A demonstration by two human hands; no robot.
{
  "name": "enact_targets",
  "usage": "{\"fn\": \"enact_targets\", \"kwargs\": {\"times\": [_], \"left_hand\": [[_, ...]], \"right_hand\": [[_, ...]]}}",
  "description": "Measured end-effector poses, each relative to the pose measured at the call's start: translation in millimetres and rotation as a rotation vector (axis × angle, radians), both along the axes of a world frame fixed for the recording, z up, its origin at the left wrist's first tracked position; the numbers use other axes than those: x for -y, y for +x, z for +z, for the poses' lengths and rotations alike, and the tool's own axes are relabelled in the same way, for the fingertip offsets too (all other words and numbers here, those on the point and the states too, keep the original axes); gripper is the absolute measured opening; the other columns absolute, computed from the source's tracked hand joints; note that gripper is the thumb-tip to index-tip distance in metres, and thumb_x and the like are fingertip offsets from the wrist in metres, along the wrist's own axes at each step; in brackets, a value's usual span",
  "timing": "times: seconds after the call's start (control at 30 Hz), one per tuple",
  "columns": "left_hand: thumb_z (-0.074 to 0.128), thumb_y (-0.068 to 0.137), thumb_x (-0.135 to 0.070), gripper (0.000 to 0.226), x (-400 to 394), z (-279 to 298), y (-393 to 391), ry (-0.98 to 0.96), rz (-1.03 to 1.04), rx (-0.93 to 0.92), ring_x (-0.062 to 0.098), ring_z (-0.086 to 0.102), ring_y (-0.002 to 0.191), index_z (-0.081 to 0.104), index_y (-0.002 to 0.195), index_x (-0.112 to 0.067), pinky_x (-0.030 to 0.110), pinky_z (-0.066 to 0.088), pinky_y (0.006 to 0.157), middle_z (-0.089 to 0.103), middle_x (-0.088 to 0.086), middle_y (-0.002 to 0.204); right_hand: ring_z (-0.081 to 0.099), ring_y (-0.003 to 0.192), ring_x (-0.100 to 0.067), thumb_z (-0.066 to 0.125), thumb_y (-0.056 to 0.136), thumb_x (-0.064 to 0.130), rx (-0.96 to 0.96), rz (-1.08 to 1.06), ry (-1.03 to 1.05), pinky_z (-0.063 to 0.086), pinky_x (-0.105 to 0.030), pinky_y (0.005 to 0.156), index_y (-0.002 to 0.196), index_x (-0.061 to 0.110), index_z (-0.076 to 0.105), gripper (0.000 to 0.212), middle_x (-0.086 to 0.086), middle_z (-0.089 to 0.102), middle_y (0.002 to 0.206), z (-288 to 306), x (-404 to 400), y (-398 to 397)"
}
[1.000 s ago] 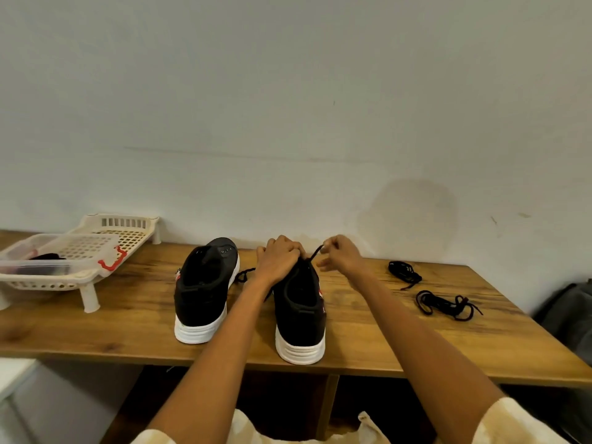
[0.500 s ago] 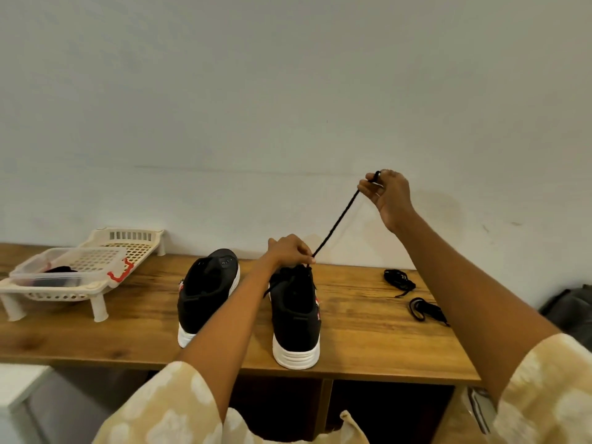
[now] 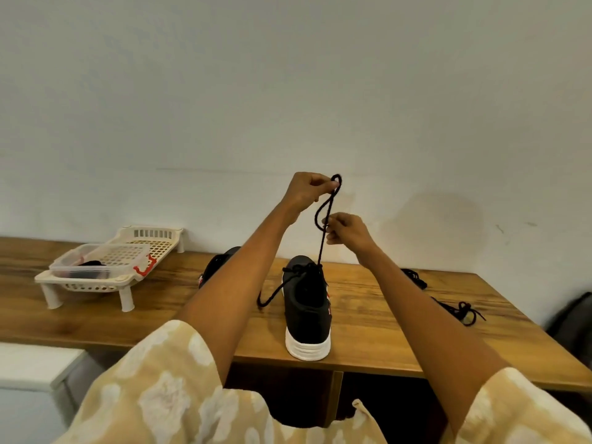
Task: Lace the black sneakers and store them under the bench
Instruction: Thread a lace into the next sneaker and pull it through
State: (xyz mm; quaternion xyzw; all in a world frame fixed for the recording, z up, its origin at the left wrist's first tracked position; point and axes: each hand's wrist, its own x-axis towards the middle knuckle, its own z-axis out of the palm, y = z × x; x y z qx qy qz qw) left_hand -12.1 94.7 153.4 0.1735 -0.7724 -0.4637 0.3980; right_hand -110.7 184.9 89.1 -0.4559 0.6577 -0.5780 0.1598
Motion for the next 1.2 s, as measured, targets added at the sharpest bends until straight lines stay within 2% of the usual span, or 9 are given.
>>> {"fn": "enact_targets", "kwargs": {"times": [0.07, 0.2, 0.33, 0.53, 0.67, 0.8, 0.9, 1.07, 1.2], "left_hand": [[0.068, 0.087, -0.02, 0.017, 2.1, -2.6, 3.2, 0.02, 0.026, -0.033, 0.002, 0.051, 0.06, 0.071, 0.094, -0.006, 0.013, 0.044, 0.06, 0.064, -0.005, 0.079], [0.067, 0.087, -0.019, 0.013, 0.2, -1.7, 8.6, 0.151, 0.029, -0.213, 0.01, 0.052, 0.055, 0.07, 0.092, -0.008, 0.016, 0.046, 0.059, 0.067, -0.002, 0.077], [0.065, 0.088, -0.024, 0.022, -4.6, -10.5, 7.7, 0.058, 0.077, -0.132, 0.009, 0.058, 0.064, 0.069, 0.097, -0.004, 0.016, 0.047, 0.062, 0.068, 0.003, 0.087], [0.055, 0.094, -0.035, 0.029, 22.5, -85.0, 23.5, 0.032, 0.316, 0.294, 0.03, 0.061, 0.087, 0.058, 0.096, -0.007, 0.039, 0.05, 0.08, 0.065, 0.014, 0.099], [0.062, 0.09, -0.032, 0.027, 23.0, -111.8, 29.9, -0.066, 0.232, 0.667, 0.024, 0.054, 0.072, 0.063, 0.088, -0.005, 0.033, 0.047, 0.07, 0.061, 0.011, 0.083], [0.059, 0.091, -0.033, 0.029, 10.0, -109.9, 24.7, -0.083, 0.117, 0.907, 0.024, 0.053, 0.081, 0.051, 0.094, -0.004, 0.029, 0.044, 0.066, 0.054, 0.011, 0.091], [0.056, 0.093, -0.025, 0.028, 3.1, -99.5, 20.6, 0.035, 0.035, 0.951, 0.025, 0.053, 0.085, 0.046, 0.108, -0.004, 0.028, 0.047, 0.061, 0.05, 0.013, 0.101], [0.054, 0.095, -0.021, 0.033, 9.6, -88.3, 19.2, 0.194, 0.032, 1.002, 0.032, 0.057, 0.093, 0.048, 0.12, 0.0, 0.04, 0.052, 0.087, 0.055, 0.013, 0.103], [0.053, 0.095, -0.008, 0.031, 25.8, -86.7, 30.9, 0.286, 0.049, 0.896, 0.035, 0.065, 0.098, 0.052, 0.121, 0.009, 0.04, 0.055, 0.085, 0.06, 0.019, 0.122]], "right_hand": [[0.057, 0.065, -0.015, 0.046, 0.099, 0.011, 0.052, 0.048, -0.034, 0.055, -0.025, 0.068, 0.103, 0.002, 0.061, 0.018, -0.004, 0.058, 0.076, 9.1, -1.2, -1.6], [0.057, 0.066, -0.015, 0.051, 0.097, 0.01, -0.101, 0.156, 0.123, 0.057, -0.021, 0.066, 0.112, 0.003, 0.062, 0.02, -0.005, 0.059, 0.078, 5.7, -4.2, 3.1], [0.059, 0.064, -0.013, 0.053, 0.096, 0.012, -0.133, 0.043, 0.04, 0.057, -0.019, 0.066, 0.105, -0.004, 0.067, 0.023, -0.006, 0.061, 0.077, 3.5, -0.6, 7.5], [0.059, 0.066, -0.014, 0.049, 0.098, 0.008, 0.117, -0.087, -0.228, 0.058, -0.022, 0.067, 0.106, -0.002, 0.064, 0.019, -0.005, 0.058, 0.073, 30.4, 1.2, 5.9], [0.057, 0.063, -0.016, 0.048, 0.098, 0.008, 0.272, -0.135, -0.271, 0.058, -0.025, 0.067, 0.102, -0.002, 0.061, 0.017, -0.006, 0.055, 0.071, 19.4, 1.6, 3.1], [0.05, 0.058, -0.018, 0.046, 0.098, 0.004, 0.337, -0.207, -0.086, 0.055, -0.026, 0.058, 0.101, -0.003, 0.058, 0.014, -0.007, 0.049, 0.066, 2.9, 0.4, -6.1], [0.046, 0.053, -0.019, 0.047, 0.096, 0.0, 0.293, -0.224, 0.134, 0.052, -0.032, 0.06, 0.097, -0.005, 0.055, 0.01, -0.009, 0.047, 0.063, -16.0, -0.1, -11.1], [0.05, 0.049, -0.022, 0.055, 0.092, 0.002, -0.061, -0.266, 0.56, 0.052, -0.037, 0.064, 0.076, 0.0, 0.053, 0.016, -0.012, 0.053, 0.06, -47.5, 5.1, -14.6], [0.057, 0.056, -0.02, 0.067, 0.087, 0.013, -0.161, -0.247, 0.356, 0.054, -0.032, 0.067, 0.08, -0.004, 0.067, 0.018, -0.013, 0.063, 0.072, -38.0, 5.4, -9.1]]}}
